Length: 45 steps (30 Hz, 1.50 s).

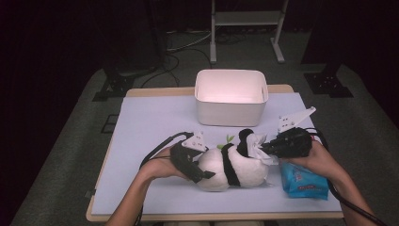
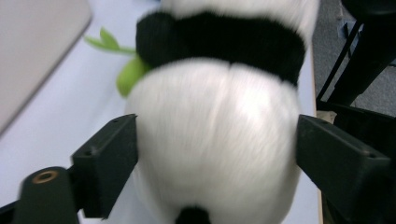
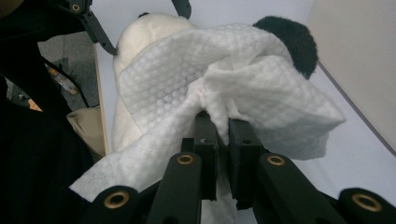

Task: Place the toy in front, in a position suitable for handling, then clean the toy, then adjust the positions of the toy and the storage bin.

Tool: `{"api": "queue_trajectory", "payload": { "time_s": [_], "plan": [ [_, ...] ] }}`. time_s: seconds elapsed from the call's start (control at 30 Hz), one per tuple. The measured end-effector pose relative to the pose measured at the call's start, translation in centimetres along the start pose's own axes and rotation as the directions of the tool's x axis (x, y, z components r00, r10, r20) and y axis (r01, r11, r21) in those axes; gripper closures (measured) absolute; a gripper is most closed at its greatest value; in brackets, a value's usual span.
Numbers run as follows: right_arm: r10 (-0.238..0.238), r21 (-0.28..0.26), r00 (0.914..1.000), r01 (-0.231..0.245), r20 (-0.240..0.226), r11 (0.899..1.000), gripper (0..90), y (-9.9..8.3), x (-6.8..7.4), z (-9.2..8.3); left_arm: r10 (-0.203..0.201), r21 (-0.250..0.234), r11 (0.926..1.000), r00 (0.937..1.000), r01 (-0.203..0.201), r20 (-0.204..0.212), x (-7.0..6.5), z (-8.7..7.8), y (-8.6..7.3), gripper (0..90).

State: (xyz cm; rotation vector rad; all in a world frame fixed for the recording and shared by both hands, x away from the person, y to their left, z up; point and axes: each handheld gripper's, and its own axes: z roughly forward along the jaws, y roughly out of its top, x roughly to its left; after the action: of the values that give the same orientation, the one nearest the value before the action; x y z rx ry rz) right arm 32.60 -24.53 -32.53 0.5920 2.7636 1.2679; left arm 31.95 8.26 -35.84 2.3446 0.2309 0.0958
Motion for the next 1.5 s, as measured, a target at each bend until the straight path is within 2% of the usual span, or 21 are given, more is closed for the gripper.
{"api": "queue_trajectory", "payload": {
  "time_s": [0.1, 0.33, 0.63, 1.0, 1.5],
  "plan": [
    [0.0, -0.005, 1.0, 0.0, -0.008, 1.0, 82.9, -0.1, 0.0, 0.1, -0.028, -0.009, 0.9996, 0.9994, 0.028, 0.021, 0.3, 0.2, -0.7, 11.9],
    [0.003, 0.003, 1.0, -0.003, -0.006, 1.0, 82.8, 0.0, -0.1, 0.4, -0.01, 0.002, 0.9999, 0.9998, 0.01, 0.018, 0.1, 0.1, -0.6, 11.8],
    [0.016, 0.043, 0.9999, -0.016, 0.003, 0.999, 82.7, -0.8, -0.5, 1.4, 0.004, 0.0, 1.0, 0.9999, -0.004, 0.013, 0.0, -0.2, -0.4, 11.8],
    [0.039, 0.024, 0.9992, -0.039, -0.013, 0.999, 82.5, -1.4, -1.1, 1.6, 0.005, -0.008, 1.0, 1.0, -0.004, 0.008, -0.1, -0.2, -0.5, 11.6],
    [0.0, 0.027, 1.0, 0.0, -0.007, 1.0, 82.8, -0.2, -0.3, 1.4, 0.008, 0.007, 0.9999, 1.0, -0.008, 0.006, -0.1, 0.2, -0.3, 12.3]
  ]
}}
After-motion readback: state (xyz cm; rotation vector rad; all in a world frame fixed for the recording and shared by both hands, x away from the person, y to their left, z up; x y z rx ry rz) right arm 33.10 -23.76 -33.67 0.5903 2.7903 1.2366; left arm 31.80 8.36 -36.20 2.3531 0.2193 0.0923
